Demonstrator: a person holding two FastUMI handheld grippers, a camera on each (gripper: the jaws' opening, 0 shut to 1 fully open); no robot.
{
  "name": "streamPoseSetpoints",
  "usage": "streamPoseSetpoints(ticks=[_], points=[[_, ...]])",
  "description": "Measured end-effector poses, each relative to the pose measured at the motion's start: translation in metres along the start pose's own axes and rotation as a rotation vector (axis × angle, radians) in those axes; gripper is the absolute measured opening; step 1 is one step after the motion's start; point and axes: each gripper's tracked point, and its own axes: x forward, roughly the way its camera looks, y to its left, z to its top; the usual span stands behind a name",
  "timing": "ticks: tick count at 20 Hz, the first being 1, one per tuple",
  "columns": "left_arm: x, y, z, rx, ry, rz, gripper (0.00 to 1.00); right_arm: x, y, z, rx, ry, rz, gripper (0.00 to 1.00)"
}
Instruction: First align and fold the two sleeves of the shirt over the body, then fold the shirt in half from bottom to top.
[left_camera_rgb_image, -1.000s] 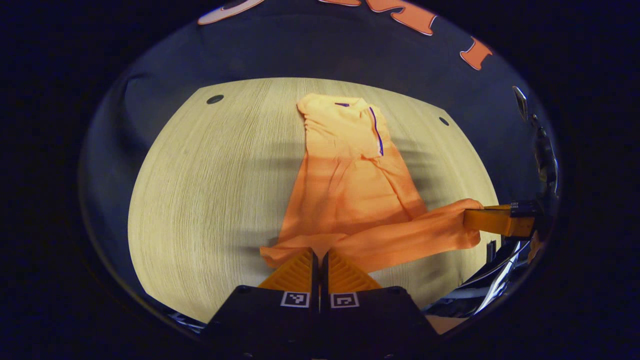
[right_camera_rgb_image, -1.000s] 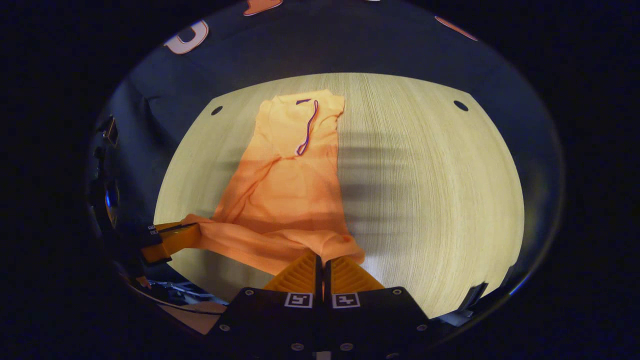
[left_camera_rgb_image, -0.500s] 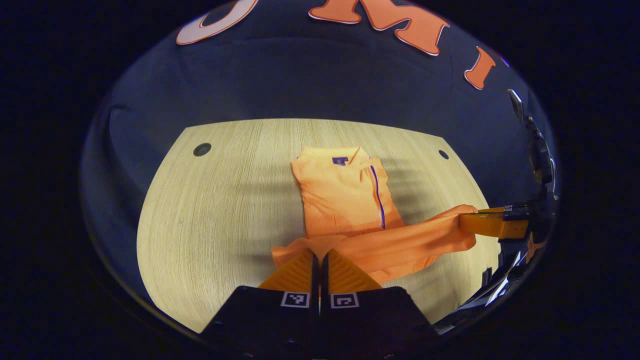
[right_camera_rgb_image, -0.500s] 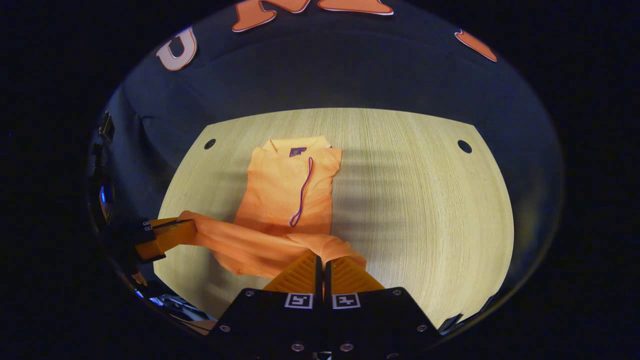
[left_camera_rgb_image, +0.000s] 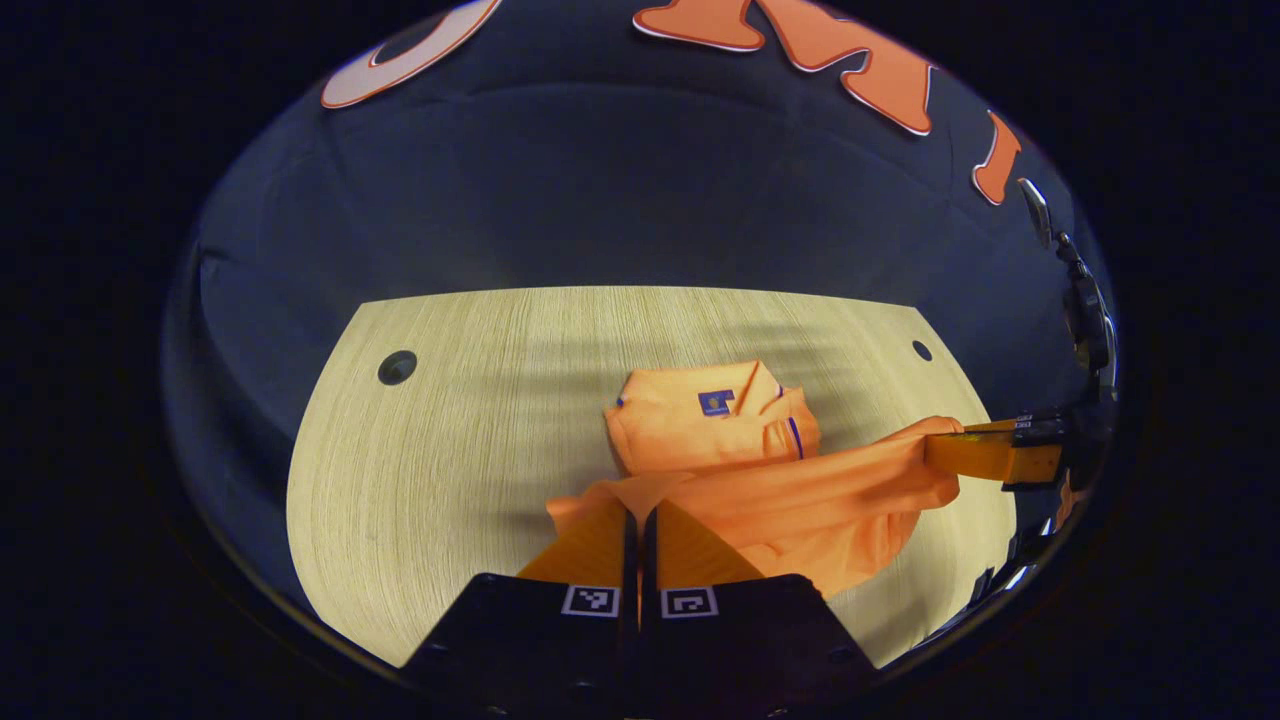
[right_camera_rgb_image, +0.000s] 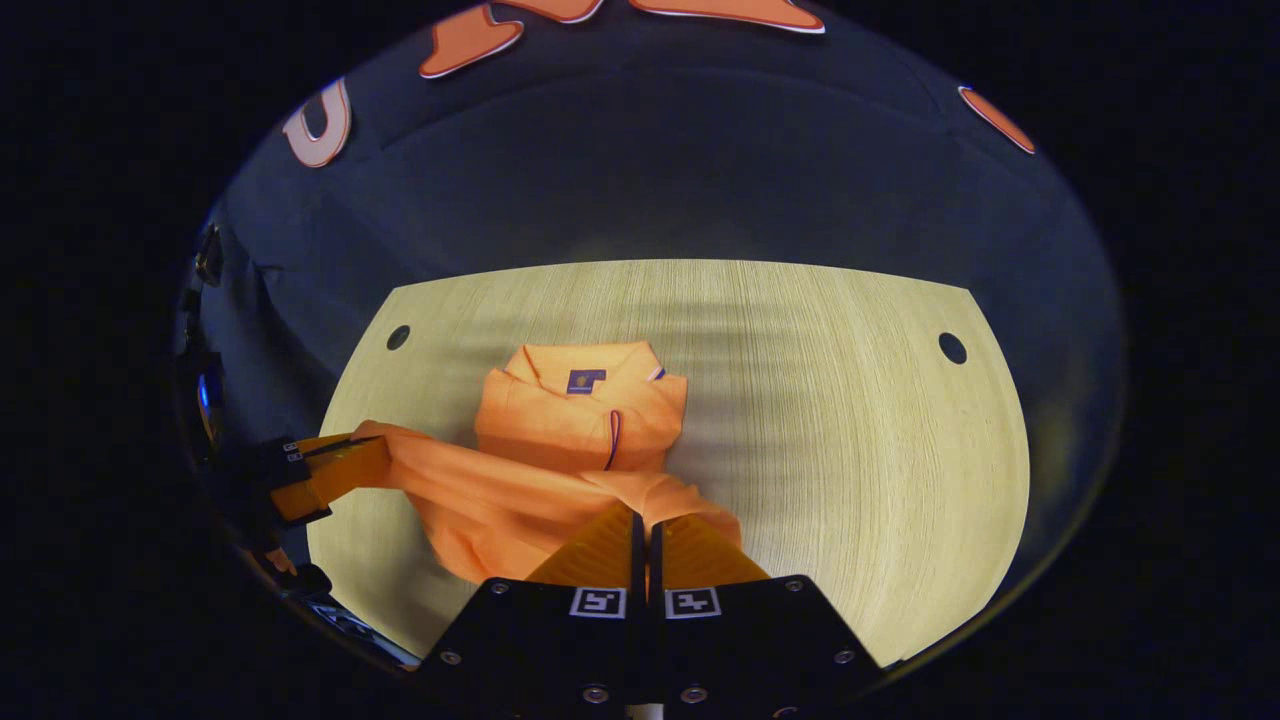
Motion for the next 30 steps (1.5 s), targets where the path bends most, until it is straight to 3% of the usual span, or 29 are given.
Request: streamPoseSetpoints(ticks=[12,14,16,17,20,25,30], points=[[0.059,0.018,0.021,0.047,0.013,0.096,0.01,0.061,0.001,0.028,0.044,-0.037,0.042,0.02],[0.060,0.018,0.021,0.036,0.009,0.100,0.04,0.064,-0.004,0.031,0.023,-0.054,0.018,0.02],[0.066,0.020,0.019,0.023,0.005,0.099,0.07,0.066,-0.006,0.033,-0.007,-0.079,-0.004,0.10],[0.063,0.018,0.022,0.016,-0.005,0.089,0.10,0.065,-0.003,0.033,-0.017,-0.084,-0.001,0.32],[0.055,0.025,0.029,-0.002,-0.050,0.103,1.00,0.058,-0.010,0.032,-0.041,-0.103,-0.041,0.97],[0.016,0.034,0.050,0.007,-0.135,0.155,1.00,0.025,-0.007,0.038,-0.003,-0.152,-0.018,1.00],[-0.050,0.027,0.077,0.038,-0.268,0.166,0.99,-0.050,-0.009,0.056,0.008,-0.285,0.001,0.99]])
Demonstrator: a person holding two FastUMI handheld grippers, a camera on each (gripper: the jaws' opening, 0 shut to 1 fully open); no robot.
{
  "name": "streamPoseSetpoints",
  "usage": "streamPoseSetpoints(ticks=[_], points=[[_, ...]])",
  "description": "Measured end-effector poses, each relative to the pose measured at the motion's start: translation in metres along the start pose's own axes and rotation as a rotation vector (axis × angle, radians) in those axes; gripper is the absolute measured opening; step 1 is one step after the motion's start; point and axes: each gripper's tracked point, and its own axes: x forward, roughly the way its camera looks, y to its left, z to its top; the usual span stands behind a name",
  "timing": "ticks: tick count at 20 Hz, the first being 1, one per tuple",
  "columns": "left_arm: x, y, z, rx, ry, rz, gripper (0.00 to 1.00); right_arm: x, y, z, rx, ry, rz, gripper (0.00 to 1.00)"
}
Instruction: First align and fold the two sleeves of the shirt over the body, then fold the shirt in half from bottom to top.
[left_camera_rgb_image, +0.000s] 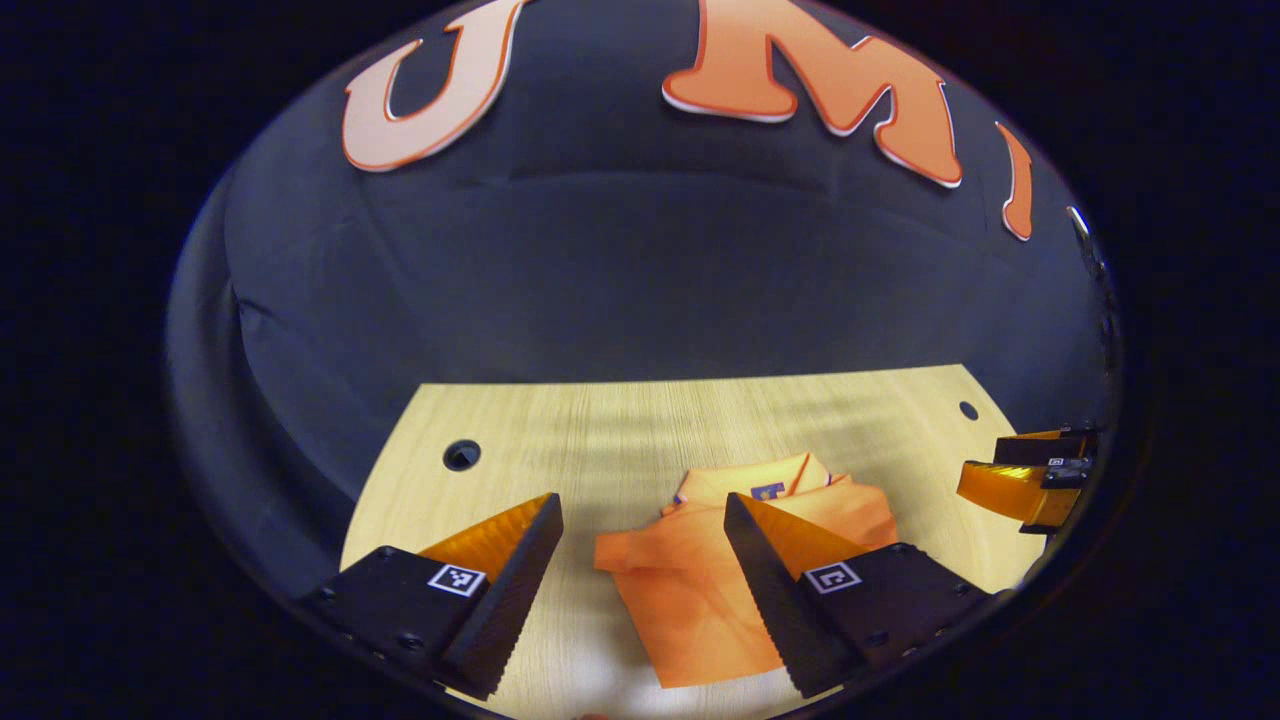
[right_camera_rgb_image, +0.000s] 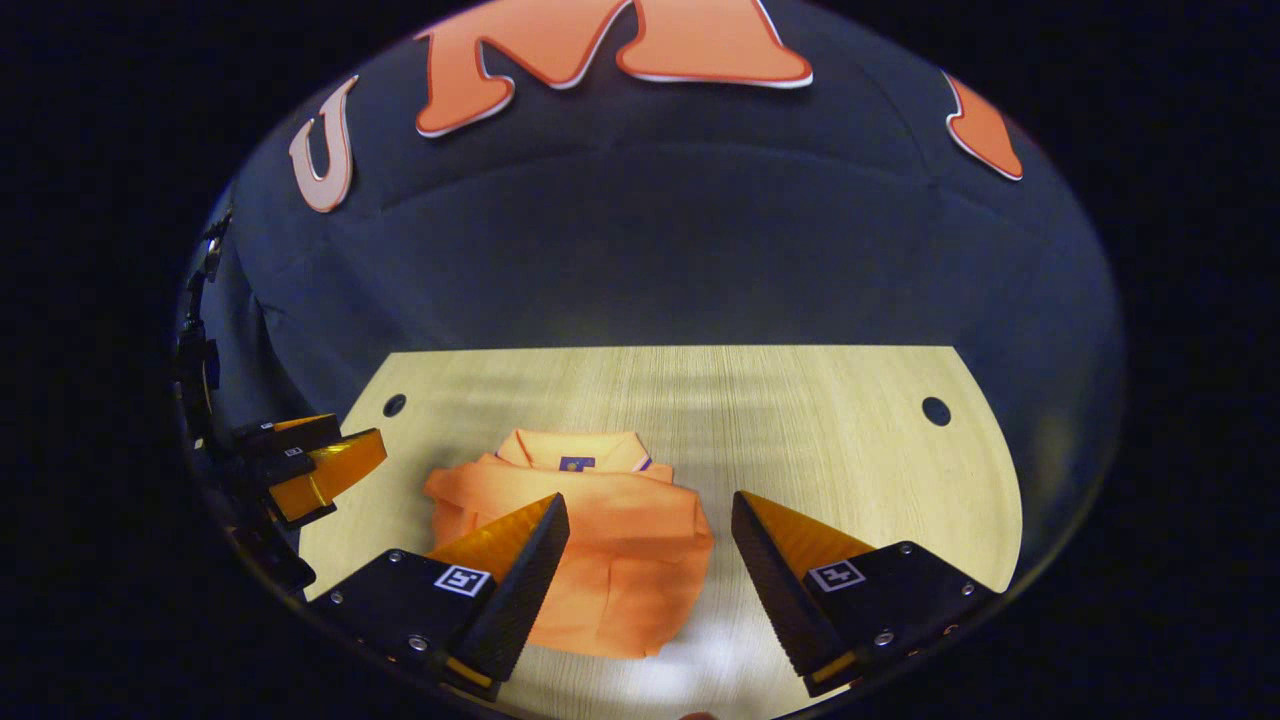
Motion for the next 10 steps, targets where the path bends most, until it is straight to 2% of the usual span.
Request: streamPoseSetpoints(ticks=[6,10], points=[[-0.109,-0.001,0.073,-0.019,-0.220,0.003,0.99,-0.102,0.000,0.036,0.007,-0.182,0.039,0.99],[-0.188,-0.008,0.098,-0.019,-0.358,0.015,0.99,-0.159,-0.001,0.058,-0.037,-0.335,0.053,0.99]])
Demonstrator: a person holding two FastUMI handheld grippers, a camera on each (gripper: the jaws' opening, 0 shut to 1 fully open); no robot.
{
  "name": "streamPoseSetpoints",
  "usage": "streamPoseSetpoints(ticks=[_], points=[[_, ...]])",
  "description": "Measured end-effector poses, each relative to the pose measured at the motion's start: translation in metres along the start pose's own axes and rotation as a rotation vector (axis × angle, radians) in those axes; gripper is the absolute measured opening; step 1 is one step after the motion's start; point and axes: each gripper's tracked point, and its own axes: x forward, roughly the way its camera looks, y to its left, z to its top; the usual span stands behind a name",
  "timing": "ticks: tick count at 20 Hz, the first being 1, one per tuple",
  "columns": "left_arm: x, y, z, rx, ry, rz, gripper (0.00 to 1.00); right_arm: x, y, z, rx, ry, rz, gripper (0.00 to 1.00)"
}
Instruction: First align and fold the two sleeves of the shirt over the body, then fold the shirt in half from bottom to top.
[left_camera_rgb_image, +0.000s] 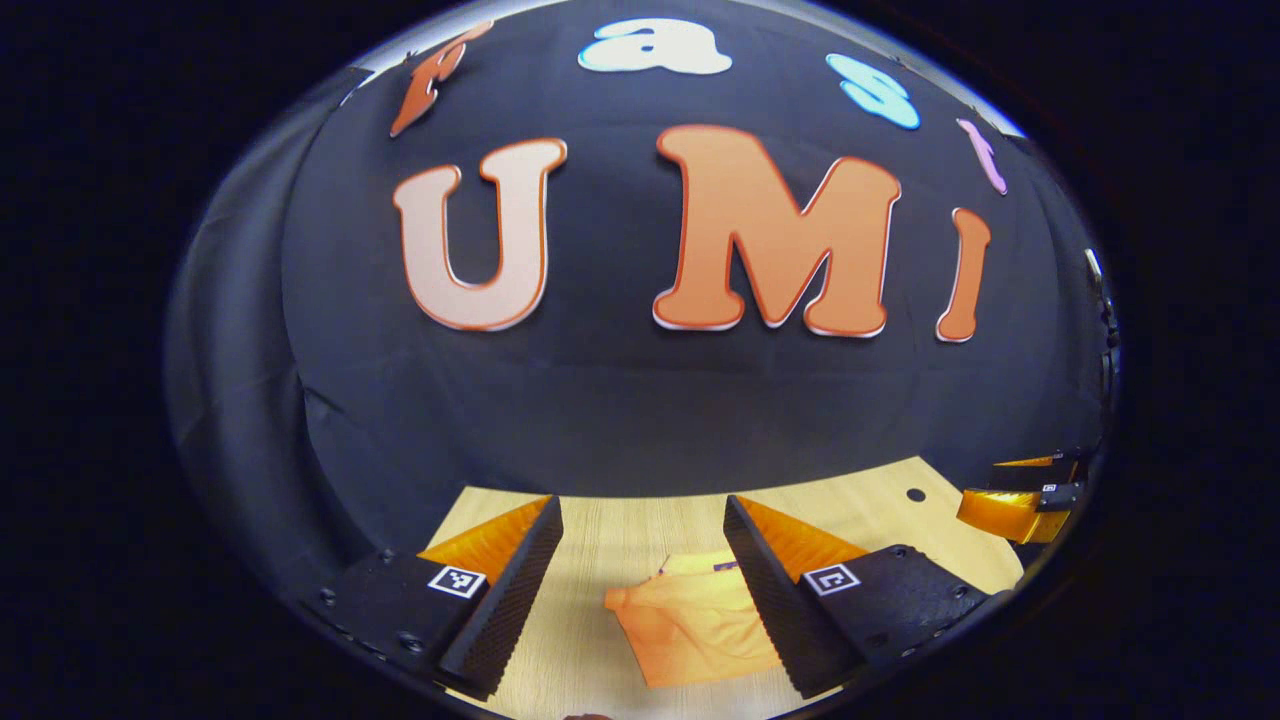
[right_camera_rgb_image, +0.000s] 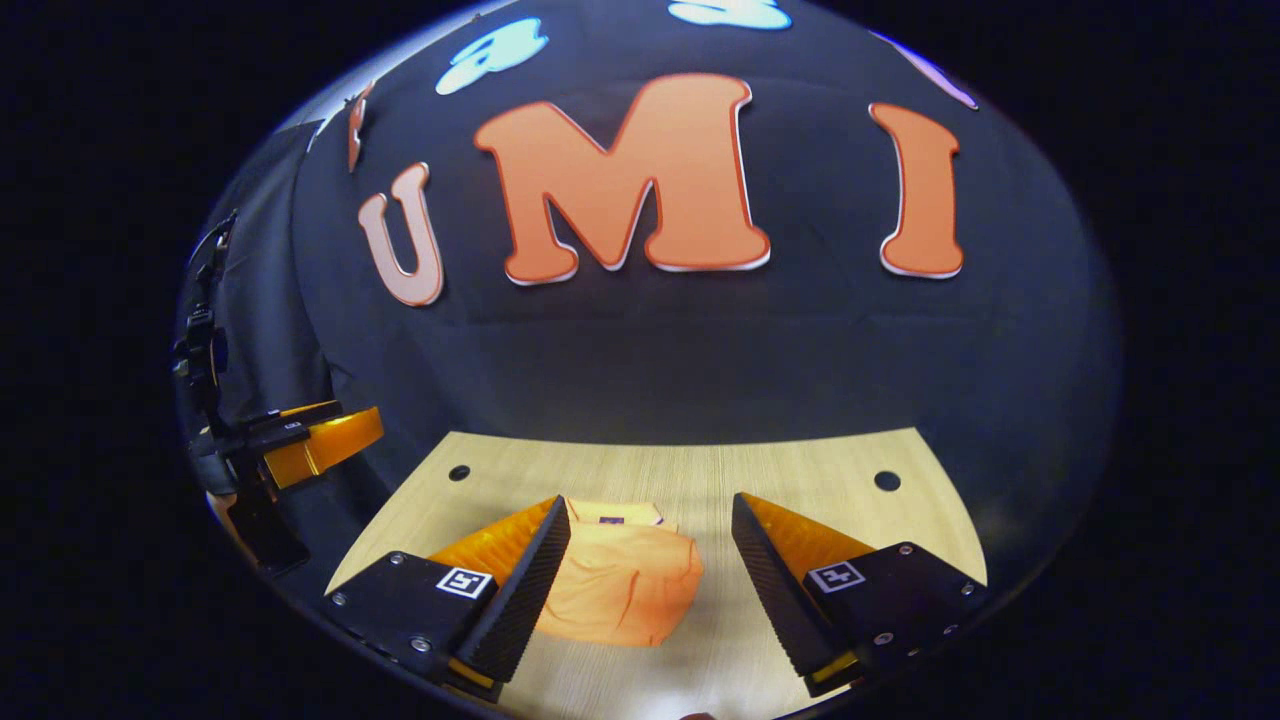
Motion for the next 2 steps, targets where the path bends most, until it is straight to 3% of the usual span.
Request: streamPoseSetpoints(ticks=[2], points=[[-0.025,-0.012,0.015,-0.030,-0.064,-0.016,0.99,-0.028,-0.001,0.016,-0.019,-0.059,-0.002,0.99]])
